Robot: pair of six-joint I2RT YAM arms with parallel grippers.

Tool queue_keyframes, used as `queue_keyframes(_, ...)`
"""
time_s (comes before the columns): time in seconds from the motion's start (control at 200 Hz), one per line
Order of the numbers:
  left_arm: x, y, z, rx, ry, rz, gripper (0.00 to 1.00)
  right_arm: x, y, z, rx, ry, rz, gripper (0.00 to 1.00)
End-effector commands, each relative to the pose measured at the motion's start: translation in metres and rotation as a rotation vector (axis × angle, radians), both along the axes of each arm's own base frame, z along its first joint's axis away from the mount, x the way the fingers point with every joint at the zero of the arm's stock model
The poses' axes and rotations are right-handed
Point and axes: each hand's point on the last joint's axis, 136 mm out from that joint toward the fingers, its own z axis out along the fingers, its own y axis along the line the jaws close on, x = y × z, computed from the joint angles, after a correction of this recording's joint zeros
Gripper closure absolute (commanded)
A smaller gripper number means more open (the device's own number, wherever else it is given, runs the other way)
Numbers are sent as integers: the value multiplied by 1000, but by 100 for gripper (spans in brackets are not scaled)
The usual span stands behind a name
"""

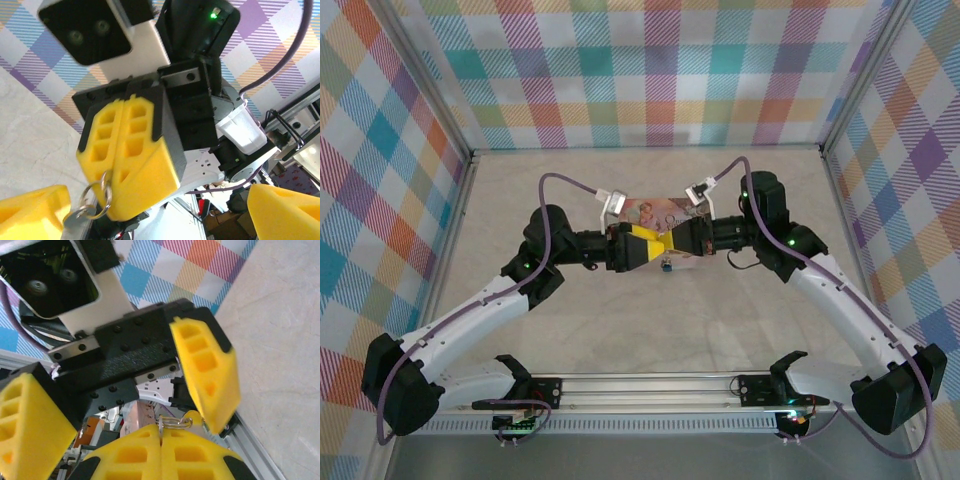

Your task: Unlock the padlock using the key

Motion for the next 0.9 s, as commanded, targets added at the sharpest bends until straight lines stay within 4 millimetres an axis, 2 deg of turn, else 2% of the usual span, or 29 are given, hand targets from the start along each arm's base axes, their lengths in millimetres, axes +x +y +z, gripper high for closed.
queue_keyframes(0.0, -5, -1, -3, 6, -14, -20, 8, -5, -2, 29, 65, -74, 24, 94)
queue_keyframes(0.28, -11, 2, 2, -10, -29, -34, 30, 2, -5, 30, 70, -88, -10, 95)
queue_keyframes(0.32, -11, 2, 1, -9, -31, -31, 30, 2, -5, 32, 76, -90, -11, 95)
queue_keyframes(0.415, -10, 2, -1, -4, -25, -23, 19, 3, -5, 35, 88, -88, -3, 95)
queue_keyframes(0.51, -9, 2, -2, -5, -26, -21, 19, 3, -4, 36, 91, -83, 1, 95)
queue_keyframes(0.62, -10, 3, 1, -12, -35, -18, 29, 3, -4, 34, 90, -74, 3, 94)
queue_keyframes(0.755, -9, 2, -1, -8, -29, -15, 50, 3, -5, 34, 92, -75, -6, 95)
queue_keyframes(0.85, -9, 3, -2, -2, -26, -11, 58, 4, -6, 36, 94, -80, -12, 95)
queue_keyframes(0.895, -9, 3, -3, 2, -26, -7, 59, 3, -6, 37, 96, -83, -12, 94)
